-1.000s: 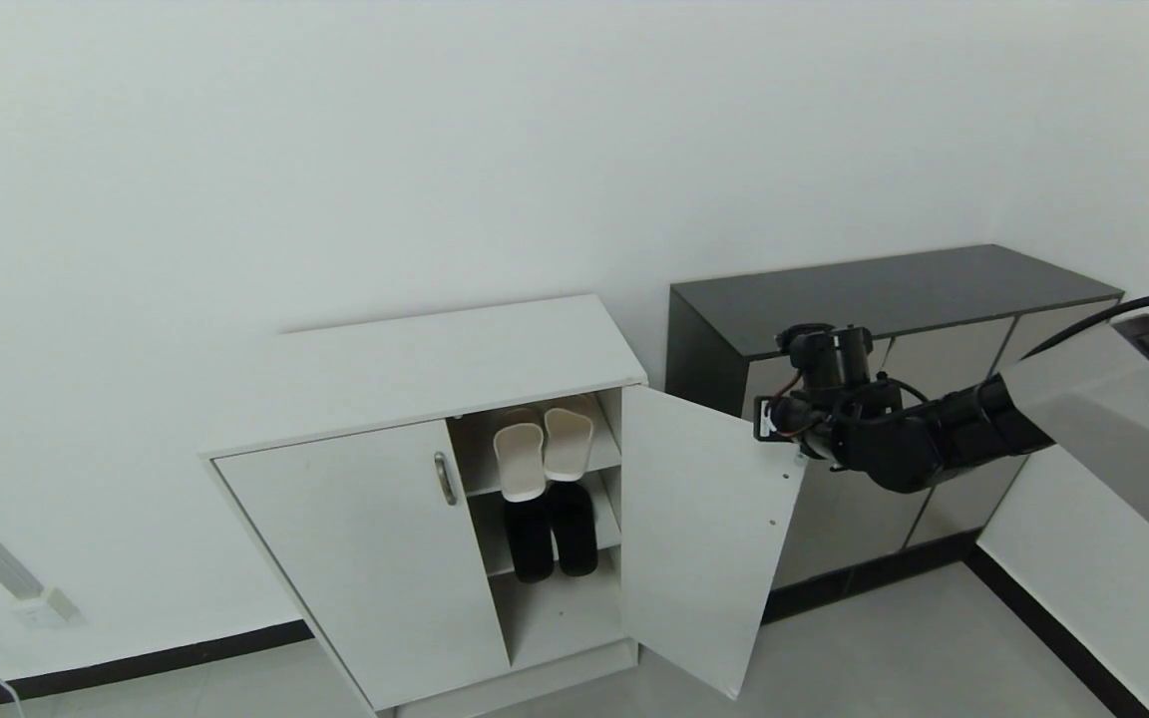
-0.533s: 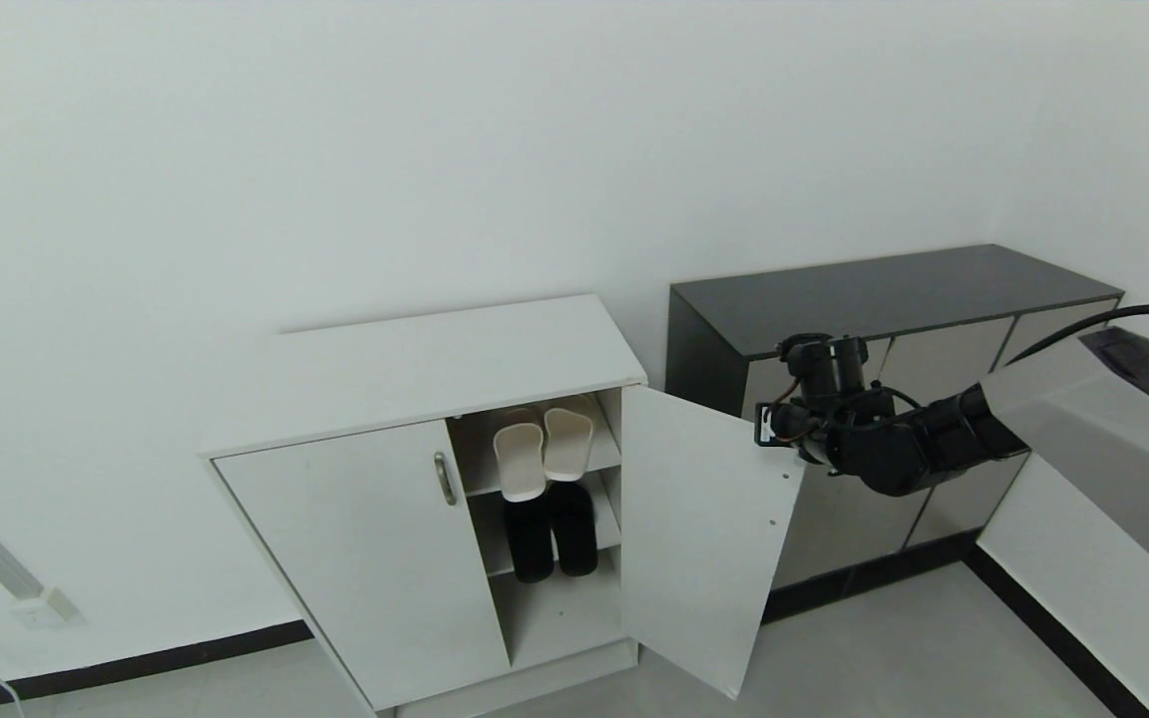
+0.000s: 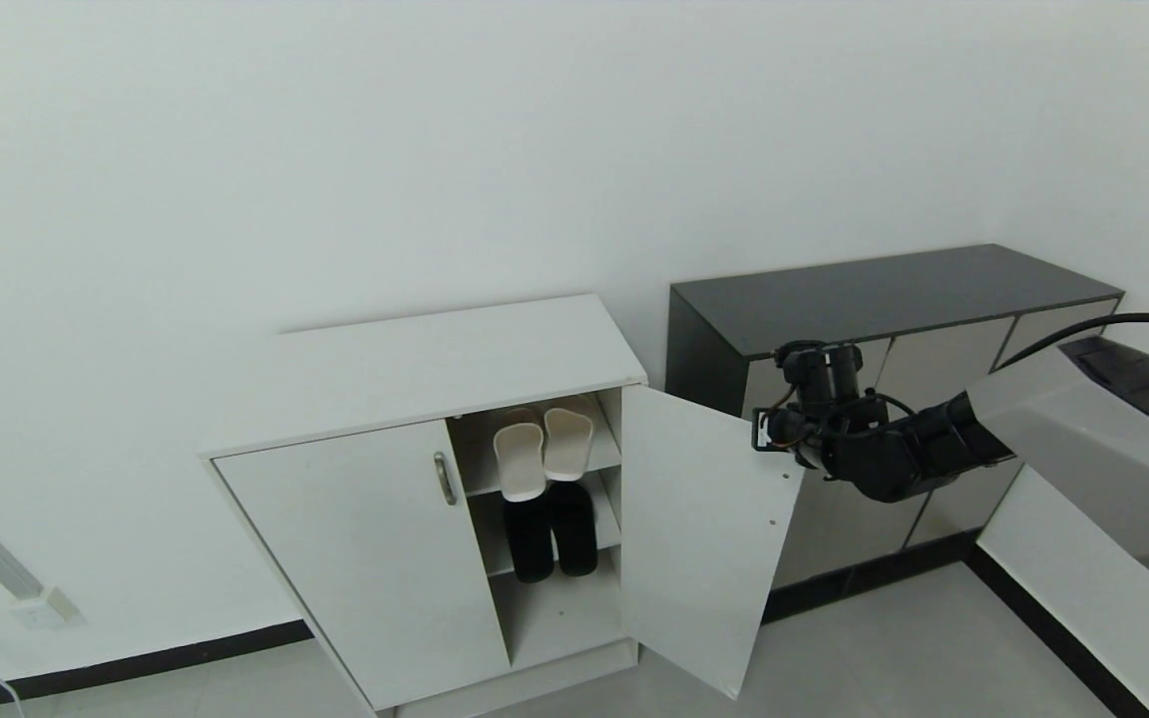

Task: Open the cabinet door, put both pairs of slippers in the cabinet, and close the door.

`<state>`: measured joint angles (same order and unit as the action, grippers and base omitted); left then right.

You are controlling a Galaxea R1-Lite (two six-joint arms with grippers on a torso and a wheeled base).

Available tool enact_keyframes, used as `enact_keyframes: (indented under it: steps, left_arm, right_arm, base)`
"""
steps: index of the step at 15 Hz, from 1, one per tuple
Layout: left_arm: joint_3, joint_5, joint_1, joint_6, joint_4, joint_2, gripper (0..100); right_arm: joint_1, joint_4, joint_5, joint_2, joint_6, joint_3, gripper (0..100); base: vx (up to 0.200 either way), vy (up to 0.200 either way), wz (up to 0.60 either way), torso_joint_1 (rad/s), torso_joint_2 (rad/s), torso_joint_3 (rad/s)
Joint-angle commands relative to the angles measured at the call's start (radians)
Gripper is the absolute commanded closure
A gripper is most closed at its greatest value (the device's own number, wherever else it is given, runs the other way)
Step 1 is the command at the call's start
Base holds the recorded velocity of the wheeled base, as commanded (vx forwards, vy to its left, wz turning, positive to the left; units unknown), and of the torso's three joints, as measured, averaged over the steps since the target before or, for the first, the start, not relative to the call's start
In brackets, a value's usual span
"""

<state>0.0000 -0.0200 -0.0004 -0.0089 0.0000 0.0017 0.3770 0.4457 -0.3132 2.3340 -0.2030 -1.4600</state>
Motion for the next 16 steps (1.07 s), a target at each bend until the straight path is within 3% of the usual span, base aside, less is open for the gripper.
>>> enact_keyframes:
  steps: [1,6,16]
  left_arm:
    - [0.000,-0.001,-0.001,0.000,0.000,0.000,100]
    - [0.000,0.000,-0.001,0.000,0.000,0.000,100]
    - [0.000,0.000,0.000,0.000,0.000,0.000,100]
  right_arm:
    - [0.000,0.001,-0.001,0.001,0.000,0.000,100]
    - [0.048,-0.001,-0.001,-0.053,-0.036,0.073,100]
    - [0.284,0.002,0.043,-0.306,-0.085,0.345,100]
  base:
    - [0.000,0.000,0.00,0.000,0.00,0.000]
    - [0.000,0.000,0.00,0.000,0.00,0.000]
    - [0.000,0.000,0.00,0.000,0.00,0.000]
